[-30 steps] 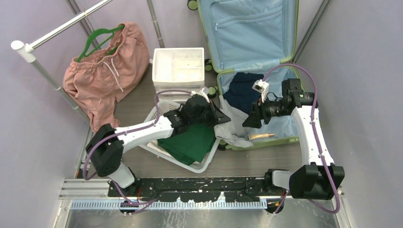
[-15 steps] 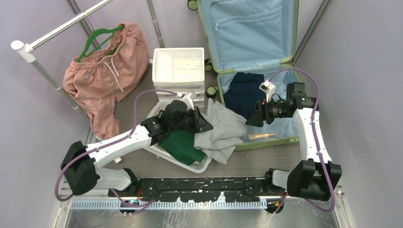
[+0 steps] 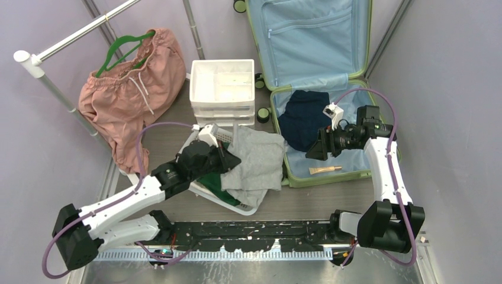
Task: Open, take out, and arrange the luggage
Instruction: Place the clothes in the bin.
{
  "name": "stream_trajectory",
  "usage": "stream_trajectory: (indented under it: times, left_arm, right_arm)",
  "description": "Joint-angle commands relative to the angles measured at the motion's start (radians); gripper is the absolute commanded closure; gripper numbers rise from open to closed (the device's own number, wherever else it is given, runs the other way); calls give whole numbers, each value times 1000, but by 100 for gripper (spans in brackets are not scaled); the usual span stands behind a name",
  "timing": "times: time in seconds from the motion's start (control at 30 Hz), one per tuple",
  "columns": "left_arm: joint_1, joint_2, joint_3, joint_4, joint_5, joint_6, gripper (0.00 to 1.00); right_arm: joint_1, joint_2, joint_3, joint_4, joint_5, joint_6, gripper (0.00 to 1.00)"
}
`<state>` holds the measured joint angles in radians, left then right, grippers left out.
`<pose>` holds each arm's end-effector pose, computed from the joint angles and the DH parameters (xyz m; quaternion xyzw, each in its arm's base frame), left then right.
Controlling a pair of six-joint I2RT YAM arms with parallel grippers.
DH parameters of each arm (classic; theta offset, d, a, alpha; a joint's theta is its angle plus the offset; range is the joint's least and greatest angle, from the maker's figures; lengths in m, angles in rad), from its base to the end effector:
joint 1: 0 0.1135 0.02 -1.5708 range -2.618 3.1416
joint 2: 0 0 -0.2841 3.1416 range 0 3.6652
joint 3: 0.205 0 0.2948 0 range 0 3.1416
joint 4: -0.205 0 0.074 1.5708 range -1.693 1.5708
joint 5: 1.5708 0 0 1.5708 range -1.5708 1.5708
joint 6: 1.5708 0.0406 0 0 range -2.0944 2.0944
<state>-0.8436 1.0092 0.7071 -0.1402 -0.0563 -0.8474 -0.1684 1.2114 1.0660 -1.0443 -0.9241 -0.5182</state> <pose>0.1783 -0.1969 0.2764 -0.0167 0.8446 -0.3842 0.3724 0.2529 -0.0101 0.3056 -0.2361 0.8508 0.3551 0.3070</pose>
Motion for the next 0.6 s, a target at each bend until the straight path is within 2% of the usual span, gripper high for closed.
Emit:
stream_trajectory:
  times: [0.0,0.17,0.3,0.57]
  left_arm:
    - [10,-107,-47,-25,-200,-2,100]
    - [14,-208,-134,-60,-344,-98,100]
    - [15,-258,-167,-142,-425,-235,100]
    - [15,-249,-108,-405,-453,-599,100]
  right_arm:
    - [-6,-31,3,27,-6,7,29]
    - [-6,-18,11,24,-3,7,29]
    - [-6,-14,9,22,3,6,28]
    - [-6,-1,21,20,13,5,27]
